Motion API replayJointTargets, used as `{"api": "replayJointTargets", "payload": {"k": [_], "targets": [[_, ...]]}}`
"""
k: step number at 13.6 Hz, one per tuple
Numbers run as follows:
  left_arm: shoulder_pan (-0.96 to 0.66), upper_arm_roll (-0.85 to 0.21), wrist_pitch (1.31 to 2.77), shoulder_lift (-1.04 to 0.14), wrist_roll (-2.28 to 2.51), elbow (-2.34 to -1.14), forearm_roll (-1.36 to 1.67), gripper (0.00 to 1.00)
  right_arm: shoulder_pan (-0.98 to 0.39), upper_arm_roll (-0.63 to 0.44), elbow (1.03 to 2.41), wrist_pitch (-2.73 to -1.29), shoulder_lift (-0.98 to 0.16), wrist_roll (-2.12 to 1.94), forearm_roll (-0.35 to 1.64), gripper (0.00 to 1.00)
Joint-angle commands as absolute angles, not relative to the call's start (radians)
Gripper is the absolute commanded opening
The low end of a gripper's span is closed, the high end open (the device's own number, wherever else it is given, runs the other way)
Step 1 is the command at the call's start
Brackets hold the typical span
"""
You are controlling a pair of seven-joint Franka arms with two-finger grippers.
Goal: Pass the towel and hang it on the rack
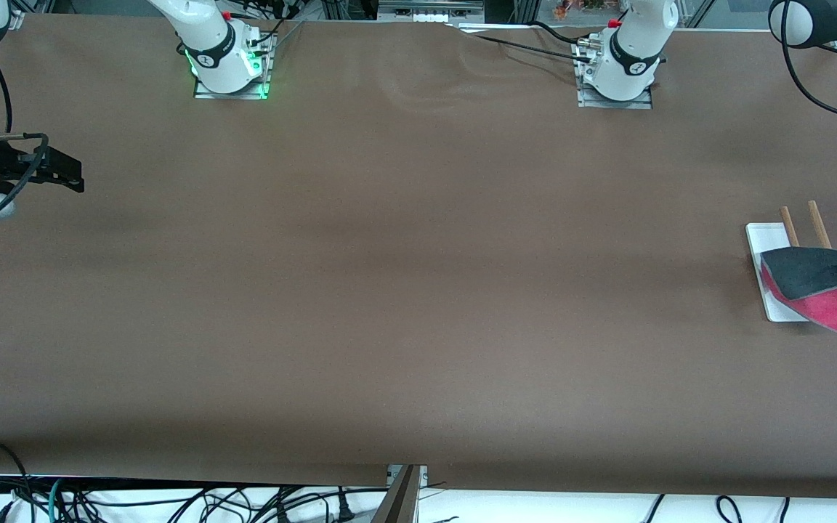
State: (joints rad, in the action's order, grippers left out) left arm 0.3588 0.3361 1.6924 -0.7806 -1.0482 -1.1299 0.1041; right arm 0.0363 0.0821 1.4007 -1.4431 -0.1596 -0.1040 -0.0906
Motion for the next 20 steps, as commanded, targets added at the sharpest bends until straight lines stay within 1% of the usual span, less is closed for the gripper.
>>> {"api": "replayJointTargets", "payload": {"k": [1, 2, 3, 4, 7, 10, 12, 15, 17, 18, 19, 20], "targets": [[0.371, 0.328, 1.721, -0.790, -1.071, -1.135, 0.095, 0.17, 0.043, 0.084, 1.417, -1.448, -0.143, -0.097, -0.072, 1.00], [0.371, 0.328, 1.721, -0.792, -1.071, -1.135, 0.095, 0.62, 0.043, 0.084, 1.417, -1.448, -0.144, -0.097, -0.072, 1.00], [0.373, 0.328, 1.723, -0.792, -1.071, -1.135, 0.095, 0.87, 0.044, 0.084, 1.417, -1.450, -0.144, -0.097, -0.072, 1.00], [0.374, 0.328, 1.721, -0.792, -1.071, -1.135, 0.095, 1.00, 0.044, 0.084, 1.416, -1.451, -0.144, -0.097, -0.072, 1.00], [0.376, 0.328, 1.721, -0.787, -1.071, -1.134, 0.094, 1.00, 0.044, 0.084, 1.416, -1.451, -0.144, -0.095, -0.072, 1.00], [0.357, 0.322, 1.707, -0.758, -1.068, -1.115, 0.094, 1.00, 0.041, 0.086, 1.416, -1.451, -0.144, -0.095, -0.072, 1.00], [0.356, 0.295, 1.706, -0.700, -1.062, -1.115, 0.113, 1.00, 0.041, 0.086, 1.416, -1.450, -0.144, -0.097, -0.072, 1.00], [0.348, 0.200, 1.706, -0.623, -1.037, -1.115, 0.178, 1.00, 0.038, 0.087, 1.416, -1.451, -0.144, -0.097, -0.072, 1.00], [0.318, 0.151, 1.694, -0.579, -0.929, -1.117, 0.169, 1.00, 0.038, 0.089, 1.407, -1.451, -0.144, -0.097, -0.072, 1.00], [0.280, 0.156, 1.651, -0.562, -0.870, -1.117, 0.166, 1.00, 0.038, 0.089, 1.407, -1.451, -0.144, -0.095, -0.072, 1.00], [0.217, 0.167, 1.641, -0.514, -0.801, -1.140, 0.146, 1.00, 0.037, 0.089, 1.407, -1.451, -0.146, -0.094, -0.072, 1.00], [0.194, 0.158, 1.638, -0.456, -0.690, -1.197, 0.085, 1.00, 0.035, 0.089, 1.405, -1.451, -0.150, -0.094, -0.072, 1.00]]}}
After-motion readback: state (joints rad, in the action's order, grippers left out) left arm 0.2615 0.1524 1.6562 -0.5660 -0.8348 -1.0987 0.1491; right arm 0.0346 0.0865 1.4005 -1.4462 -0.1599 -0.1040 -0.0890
